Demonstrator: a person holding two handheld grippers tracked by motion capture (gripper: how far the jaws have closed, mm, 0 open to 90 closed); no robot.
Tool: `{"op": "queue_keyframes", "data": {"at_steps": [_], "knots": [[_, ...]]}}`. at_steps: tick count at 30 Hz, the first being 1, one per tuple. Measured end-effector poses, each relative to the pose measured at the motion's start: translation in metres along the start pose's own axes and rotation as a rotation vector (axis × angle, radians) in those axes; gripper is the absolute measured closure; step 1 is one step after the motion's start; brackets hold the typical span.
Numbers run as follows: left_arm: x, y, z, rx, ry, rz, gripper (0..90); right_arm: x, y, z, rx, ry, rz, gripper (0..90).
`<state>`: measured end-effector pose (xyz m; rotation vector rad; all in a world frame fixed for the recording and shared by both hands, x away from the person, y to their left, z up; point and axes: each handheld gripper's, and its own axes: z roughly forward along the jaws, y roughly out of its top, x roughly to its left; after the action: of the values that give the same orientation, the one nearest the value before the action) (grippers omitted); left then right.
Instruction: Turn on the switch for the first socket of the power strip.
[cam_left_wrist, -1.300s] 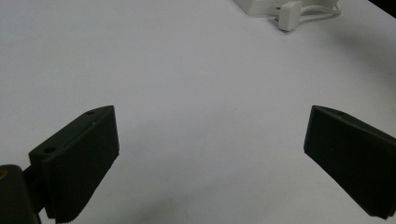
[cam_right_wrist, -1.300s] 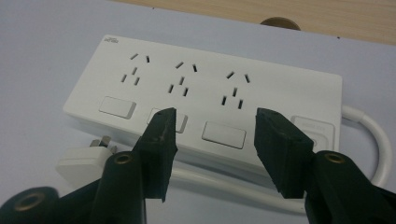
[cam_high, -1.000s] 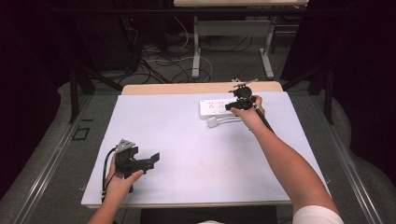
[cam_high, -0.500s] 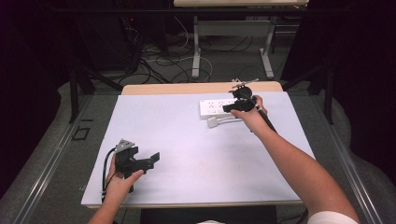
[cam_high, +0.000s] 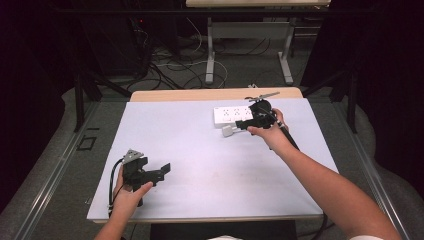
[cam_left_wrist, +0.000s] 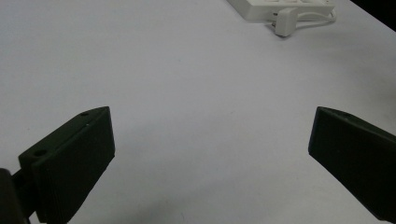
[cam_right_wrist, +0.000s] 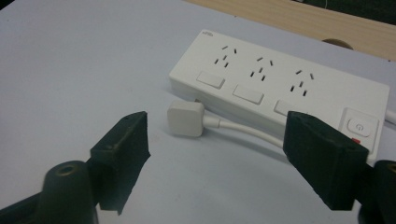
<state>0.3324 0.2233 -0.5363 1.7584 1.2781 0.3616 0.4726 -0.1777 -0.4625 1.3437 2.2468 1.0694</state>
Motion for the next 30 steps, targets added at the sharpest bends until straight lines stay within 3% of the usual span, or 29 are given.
{"op": "queue_keyframes", "data": {"at_steps": [6, 11, 14, 21, 30], "knots": [[0.000, -0.001, 0.001, -0.007, 0.003, -0.006, 0.5, 0.000, -0.011, -0.009, -0.014, 0.016, -0.007, 14.8], [0.000, -0.001, 0.000, 0.002, 0.001, -0.001, 0.6, 0.002, -0.019, -0.016, -0.048, -0.006, -0.006, 11.1], [0.000, -0.002, 0.000, -0.002, 0.003, -0.002, 0.5, 0.004, -0.022, -0.019, -0.052, -0.022, -0.041, 5.3], [0.001, -0.002, -0.001, -0.002, 0.007, -0.003, 0.6, 0.008, -0.036, -0.025, -0.067, -0.017, -0.065, 0.3], [0.001, -0.002, -0.002, -0.004, 0.005, 0.000, 0.5, 0.009, -0.057, -0.027, -0.092, -0.031, -0.061, 0.0]]}}
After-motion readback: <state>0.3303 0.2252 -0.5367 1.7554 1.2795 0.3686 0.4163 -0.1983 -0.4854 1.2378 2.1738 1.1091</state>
